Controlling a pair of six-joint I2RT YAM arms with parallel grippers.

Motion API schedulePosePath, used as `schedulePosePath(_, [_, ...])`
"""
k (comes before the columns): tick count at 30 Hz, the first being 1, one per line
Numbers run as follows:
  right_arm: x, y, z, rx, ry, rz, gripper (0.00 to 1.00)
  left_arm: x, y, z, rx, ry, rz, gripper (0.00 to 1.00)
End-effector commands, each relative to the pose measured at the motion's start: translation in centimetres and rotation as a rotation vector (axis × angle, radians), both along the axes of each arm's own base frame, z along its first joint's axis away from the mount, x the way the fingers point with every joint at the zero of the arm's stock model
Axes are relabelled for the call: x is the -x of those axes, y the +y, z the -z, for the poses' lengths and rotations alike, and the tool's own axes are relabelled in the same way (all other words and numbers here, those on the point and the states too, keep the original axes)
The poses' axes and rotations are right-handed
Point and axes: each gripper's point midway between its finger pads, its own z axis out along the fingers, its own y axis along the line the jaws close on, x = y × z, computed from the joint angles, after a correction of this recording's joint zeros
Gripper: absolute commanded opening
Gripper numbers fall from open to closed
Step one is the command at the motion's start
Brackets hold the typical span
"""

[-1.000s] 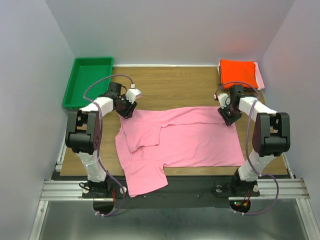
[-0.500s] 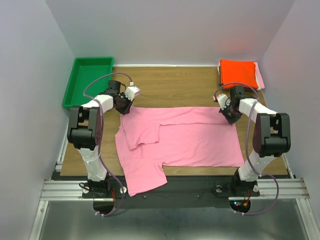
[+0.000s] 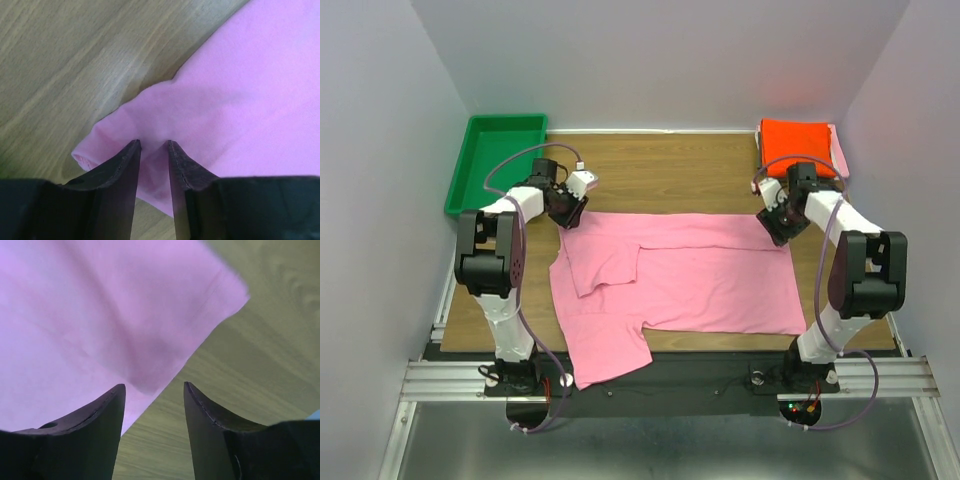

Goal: Fold and stack the t-shirts
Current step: Fold the tshirt

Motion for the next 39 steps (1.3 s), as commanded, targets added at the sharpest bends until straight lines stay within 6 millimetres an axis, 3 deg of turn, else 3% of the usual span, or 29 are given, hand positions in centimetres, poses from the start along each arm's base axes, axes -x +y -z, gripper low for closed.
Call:
schedulePosePath(1, [-3.4,2.5,-6.7,-0.163,-0.169,-0.005,0.56,0.7,-0.3,-3.6,0.037,-0.02,0.033,0.41])
schedulePosePath(4, [-4.3,3.7,-7.5,-0.246,-0.177,0.04,0.49,0.6,-0.8,-5.6,0.067,-0.055,0.029,0.41])
schedulePosePath(6, [-4.7,4.1,-6.8,-0.277,-0.152,0.07,0.43,0.8,-1.0,-5.9,0.086,-0.046,0.018,0.41])
schedulePosePath(10, [-5.3,4.3,-3.8,-0.295,-0.074,0.126,0.32,1.7,-1.1,-4.6,0.1,0.009,-0.01,0.41])
schedulePosePath(15, [-6.0,3.4,-0.1,-0.26,-0.029,0.187,0.31,3.0,-0.8,-2.6,0.089,0.076,-0.05,0.41])
schedulePosePath(18, [-6.6,2.9,1.1,-0.238,-0.035,0.21,0.31,3.1,-0.2,-1.3,0.06,0.098,-0.075,0.41])
schedulePosePath(25, [-9.4,1.7,4.1,-0.199,-0.057,0.26,0.31,0.3,0.9,1.2,0.0,0.103,-0.131,0.37])
schedulePosePath(32, [-15.0,0.9,5.1,-0.183,-0.123,0.287,0.38,-7.0,1.4,2.6,-0.031,0.07,-0.165,0.36])
schedulePosePath(34, [-17.2,0.9,3.8,-0.196,-0.172,0.284,0.42,-9.5,1.3,0.7,-0.024,0.011,-0.161,0.37])
schedulePosePath(36, [-18.6,1.1,1.6,-0.214,-0.227,0.265,0.52,-10.3,0.9,-1.2,0.005,-0.014,-0.149,0.4])
schedulePosePath(38, [-18.9,1.8,-1.9,-0.249,-0.285,0.225,0.63,-10.6,-0.2,-5.5,0.066,-0.074,-0.107,0.44])
schedulePosePath(39, [-18.4,2.2,-2.7,-0.265,-0.288,0.207,0.66,-10.4,-0.5,-7.2,0.084,-0.103,-0.088,0.45])
